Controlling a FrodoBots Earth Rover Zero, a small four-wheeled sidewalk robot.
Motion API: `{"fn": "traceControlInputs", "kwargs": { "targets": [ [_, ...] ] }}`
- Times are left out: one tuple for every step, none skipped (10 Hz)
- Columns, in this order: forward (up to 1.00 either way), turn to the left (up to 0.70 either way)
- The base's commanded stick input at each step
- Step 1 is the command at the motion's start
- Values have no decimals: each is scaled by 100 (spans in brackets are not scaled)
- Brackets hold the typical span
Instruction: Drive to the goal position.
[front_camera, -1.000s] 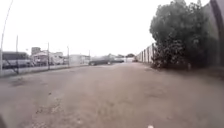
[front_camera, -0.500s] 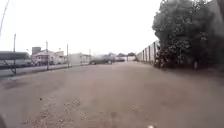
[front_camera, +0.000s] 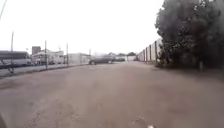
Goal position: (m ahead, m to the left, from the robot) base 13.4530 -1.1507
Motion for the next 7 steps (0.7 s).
{"fn": "traceControlInputs", "kwargs": {
  "targets": [
    [50,0],
    [50,0],
    [50,0],
    [50,0],
    [50,0],
    [50,0],
    [50,0]
  ]
}}
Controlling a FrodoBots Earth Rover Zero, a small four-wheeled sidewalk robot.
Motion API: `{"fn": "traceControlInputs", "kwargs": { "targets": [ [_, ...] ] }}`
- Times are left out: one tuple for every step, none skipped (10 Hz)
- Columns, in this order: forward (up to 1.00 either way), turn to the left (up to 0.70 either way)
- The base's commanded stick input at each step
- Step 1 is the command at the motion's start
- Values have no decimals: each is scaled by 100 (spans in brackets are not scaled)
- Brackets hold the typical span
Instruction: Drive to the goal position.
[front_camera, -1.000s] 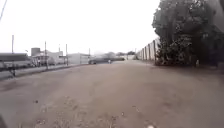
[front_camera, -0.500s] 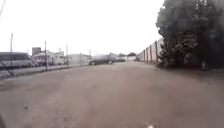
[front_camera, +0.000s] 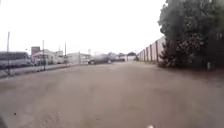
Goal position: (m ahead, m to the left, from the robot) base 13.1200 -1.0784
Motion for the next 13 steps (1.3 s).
{"fn": "traceControlInputs", "kwargs": {
  "targets": [
    [50,0],
    [50,0],
    [50,0],
    [50,0],
    [50,0],
    [50,0],
    [50,0],
    [50,0],
    [50,0],
    [50,0],
    [50,0],
    [50,0],
    [50,0]
  ]
}}
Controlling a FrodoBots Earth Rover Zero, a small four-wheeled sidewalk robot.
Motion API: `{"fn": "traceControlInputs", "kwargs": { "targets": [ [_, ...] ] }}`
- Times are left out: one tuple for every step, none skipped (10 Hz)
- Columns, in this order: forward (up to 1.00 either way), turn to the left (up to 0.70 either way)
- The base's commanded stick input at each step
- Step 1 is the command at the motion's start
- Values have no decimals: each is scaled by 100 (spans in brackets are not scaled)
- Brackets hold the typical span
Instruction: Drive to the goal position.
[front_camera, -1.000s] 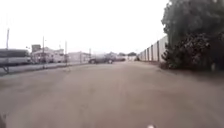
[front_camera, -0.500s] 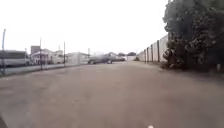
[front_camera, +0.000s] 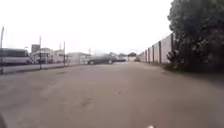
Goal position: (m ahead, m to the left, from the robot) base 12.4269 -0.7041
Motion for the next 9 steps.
{"fn": "traceControlInputs", "kwargs": {
  "targets": [
    [50,0],
    [50,0],
    [50,0],
    [50,0],
    [50,0],
    [50,0],
    [50,0],
    [50,0],
    [50,0]
  ]
}}
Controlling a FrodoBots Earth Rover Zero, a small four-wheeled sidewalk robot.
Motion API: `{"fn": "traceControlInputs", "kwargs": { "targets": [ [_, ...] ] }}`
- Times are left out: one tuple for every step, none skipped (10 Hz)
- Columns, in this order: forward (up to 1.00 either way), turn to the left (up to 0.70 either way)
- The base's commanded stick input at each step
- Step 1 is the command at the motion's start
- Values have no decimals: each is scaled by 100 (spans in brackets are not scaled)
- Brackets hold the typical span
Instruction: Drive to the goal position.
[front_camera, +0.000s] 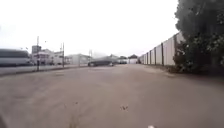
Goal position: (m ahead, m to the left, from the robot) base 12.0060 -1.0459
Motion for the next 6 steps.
{"fn": "traceControlInputs", "kwargs": {
  "targets": [
    [50,0],
    [50,0],
    [50,0],
    [50,0],
    [50,0],
    [50,0]
  ]
}}
